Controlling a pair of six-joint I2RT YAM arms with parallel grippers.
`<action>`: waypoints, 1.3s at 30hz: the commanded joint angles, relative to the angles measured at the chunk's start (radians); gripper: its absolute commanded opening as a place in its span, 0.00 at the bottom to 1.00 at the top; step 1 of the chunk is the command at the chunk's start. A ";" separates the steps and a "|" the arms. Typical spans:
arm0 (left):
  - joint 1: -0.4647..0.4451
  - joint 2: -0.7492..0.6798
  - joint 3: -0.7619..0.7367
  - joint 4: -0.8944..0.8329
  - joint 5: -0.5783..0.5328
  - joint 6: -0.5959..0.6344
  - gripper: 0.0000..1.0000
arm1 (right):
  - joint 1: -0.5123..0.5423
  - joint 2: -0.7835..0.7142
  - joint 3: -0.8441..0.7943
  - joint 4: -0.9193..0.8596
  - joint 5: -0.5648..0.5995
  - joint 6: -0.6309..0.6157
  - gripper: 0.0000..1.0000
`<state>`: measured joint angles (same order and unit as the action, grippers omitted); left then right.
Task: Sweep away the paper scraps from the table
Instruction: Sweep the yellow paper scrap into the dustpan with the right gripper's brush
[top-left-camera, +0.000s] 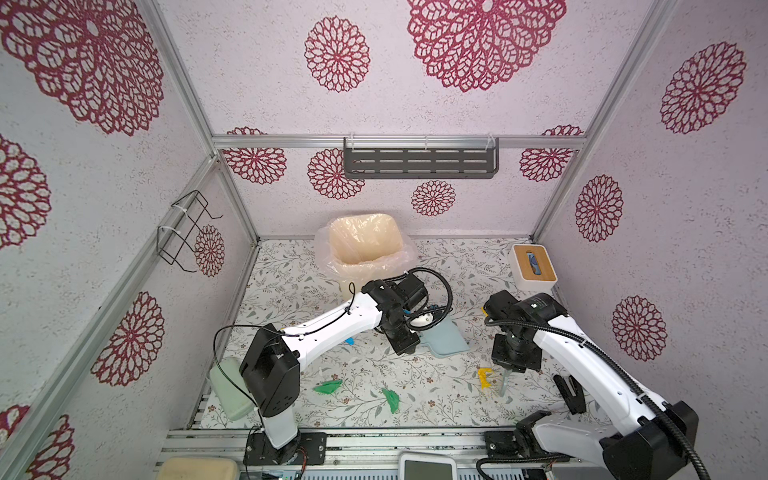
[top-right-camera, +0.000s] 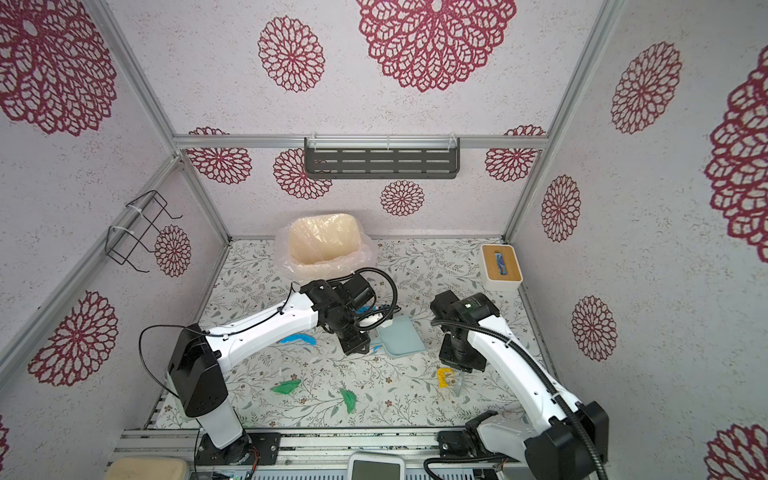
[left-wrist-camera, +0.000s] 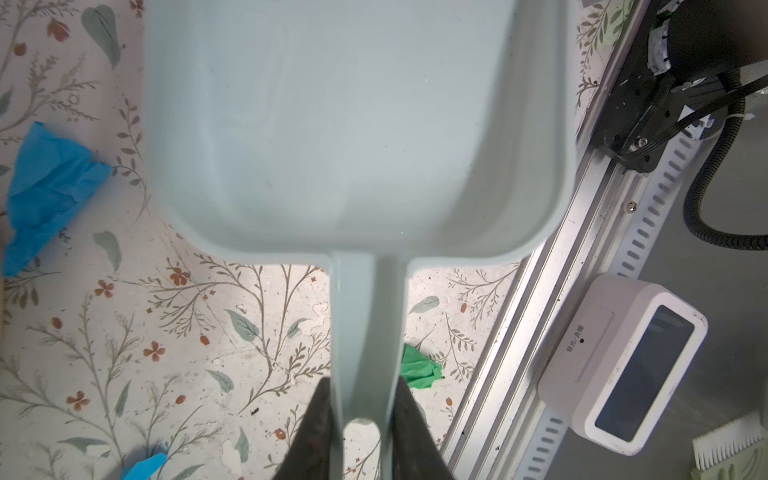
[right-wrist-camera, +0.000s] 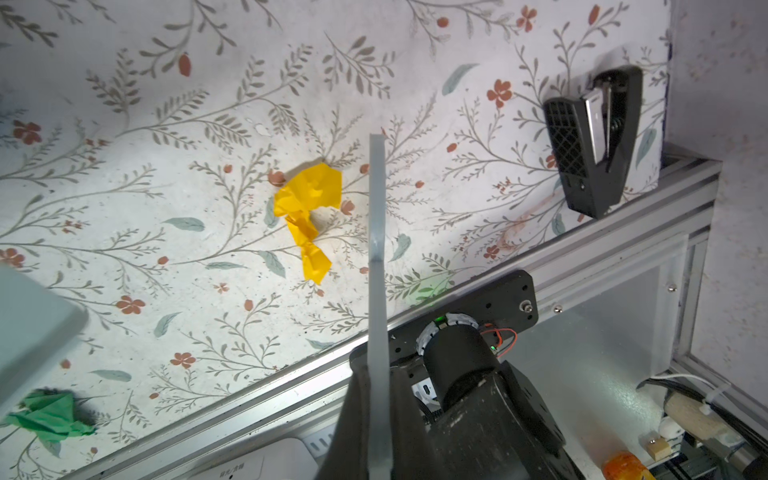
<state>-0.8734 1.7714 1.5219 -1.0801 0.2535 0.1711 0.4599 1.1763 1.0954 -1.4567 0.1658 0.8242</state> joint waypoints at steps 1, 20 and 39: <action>-0.018 -0.010 -0.021 -0.015 0.002 -0.008 0.00 | -0.027 -0.053 -0.038 -0.057 0.091 0.023 0.00; -0.176 0.040 -0.124 0.023 -0.112 -0.047 0.00 | 0.006 -0.119 -0.096 0.132 -0.087 -0.114 0.00; -0.185 0.147 -0.052 -0.011 -0.121 0.014 0.00 | 0.056 -0.152 -0.006 0.026 0.044 -0.166 0.00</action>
<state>-1.0542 1.9015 1.4384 -1.0710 0.1387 0.1501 0.5117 1.0313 1.0714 -1.3590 0.1368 0.6884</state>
